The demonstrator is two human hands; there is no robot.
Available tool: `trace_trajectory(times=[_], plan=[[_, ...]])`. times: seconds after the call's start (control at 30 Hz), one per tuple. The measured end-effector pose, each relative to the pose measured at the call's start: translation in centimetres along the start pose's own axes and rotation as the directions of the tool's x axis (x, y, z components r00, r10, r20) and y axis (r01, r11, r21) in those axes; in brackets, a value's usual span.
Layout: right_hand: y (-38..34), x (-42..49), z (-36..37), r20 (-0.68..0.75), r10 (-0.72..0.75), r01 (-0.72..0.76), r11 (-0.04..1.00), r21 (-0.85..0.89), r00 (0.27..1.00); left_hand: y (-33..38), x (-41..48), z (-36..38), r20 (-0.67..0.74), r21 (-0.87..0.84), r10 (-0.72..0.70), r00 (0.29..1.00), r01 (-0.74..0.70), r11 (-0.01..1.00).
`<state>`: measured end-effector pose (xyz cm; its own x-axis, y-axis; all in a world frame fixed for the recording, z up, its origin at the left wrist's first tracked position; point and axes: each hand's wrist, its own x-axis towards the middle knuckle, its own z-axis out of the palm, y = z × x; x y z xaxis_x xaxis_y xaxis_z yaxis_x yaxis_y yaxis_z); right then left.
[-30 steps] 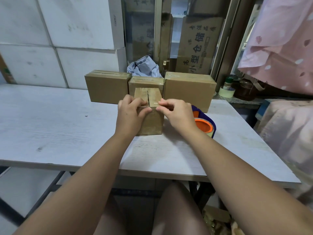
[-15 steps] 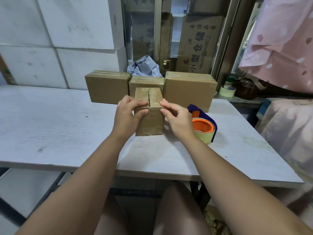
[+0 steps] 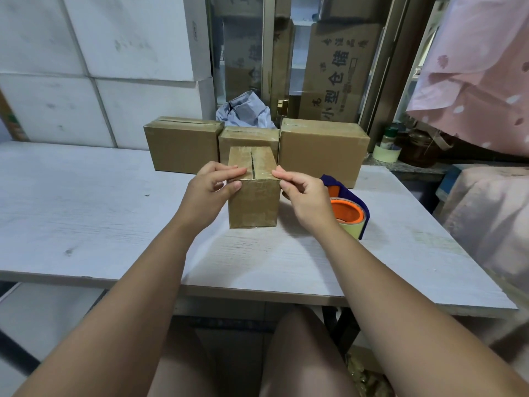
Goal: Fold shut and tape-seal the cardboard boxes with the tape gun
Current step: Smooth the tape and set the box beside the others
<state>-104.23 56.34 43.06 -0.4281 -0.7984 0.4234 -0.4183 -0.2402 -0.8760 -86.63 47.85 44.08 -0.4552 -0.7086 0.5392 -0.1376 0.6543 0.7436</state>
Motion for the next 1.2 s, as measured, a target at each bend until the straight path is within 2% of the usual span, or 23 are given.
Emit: trace_trajectory(times=[0.2,0.4,0.47,0.53,0.63,0.73,0.8,0.87,0.93,1.07,1.2], plan=[[0.4,-0.8,1.2,-0.125,-0.04,0.038,0.999,-0.013,0.991,-0.2,-0.1,-0.3,-0.023,0.055,0.038,0.999,-0.037,0.998],[0.1,-1.8,2.0,-0.176,-0.071,0.061,0.996,-0.063,0.982,-0.4,-0.3,0.3,-0.08,0.082,0.074,0.994,-0.068,0.994],[0.0,-2.1,2.3,-0.169,-0.096,0.073,0.988,-0.135,0.981,-0.4,-0.4,0.4,-0.082,0.108,0.093,0.992,-0.084,0.991],[-0.1,-2.1,2.7,-0.113,-0.089,0.062,0.974,-0.217,0.99,-0.4,-0.6,0.6,-0.091,0.222,0.136,0.986,-0.113,0.968],[-0.2,-1.7,3.8,-0.041,-0.036,0.025,0.972,-0.236,0.999,-0.4,-1.6,1.0,-0.106,0.447,0.262,0.959,-0.189,0.874],[-0.5,-1.6,5.3,-0.074,-0.007,-0.013,0.965,-0.263,0.997,-0.5,-2.5,0.7,-0.106,0.545,0.351,0.93,-0.241,0.803],[-0.6,-1.7,6.3,-0.143,0.001,-0.033,0.975,-0.218,0.99,-0.6,-2.9,0.4,-0.071,0.58,0.362,0.93,-0.256,0.773],[-1.1,-1.7,7.3,-0.148,0.049,-0.063,0.994,-0.095,0.988,-0.8,-2.9,0.1,-0.055,0.585,0.361,0.931,-0.263,0.767],[-1.6,-1.5,8.3,-0.106,0.089,-0.091,0.996,-0.012,0.99,-1.3,-2.7,-0.2,-0.072,0.606,0.341,0.937,-0.231,0.761],[-1.9,-1.4,10.2,-0.02,0.051,-0.052,0.998,-0.021,0.998,-3.0,-2.1,-1.5,-0.197,0.614,0.148,0.969,0.004,0.789],[-1.9,-0.5,12.1,0.015,0.052,-0.052,0.998,-0.022,0.999,-4.0,-1.8,-2.6,-0.203,0.653,0.092,0.975,0.065,0.755]])
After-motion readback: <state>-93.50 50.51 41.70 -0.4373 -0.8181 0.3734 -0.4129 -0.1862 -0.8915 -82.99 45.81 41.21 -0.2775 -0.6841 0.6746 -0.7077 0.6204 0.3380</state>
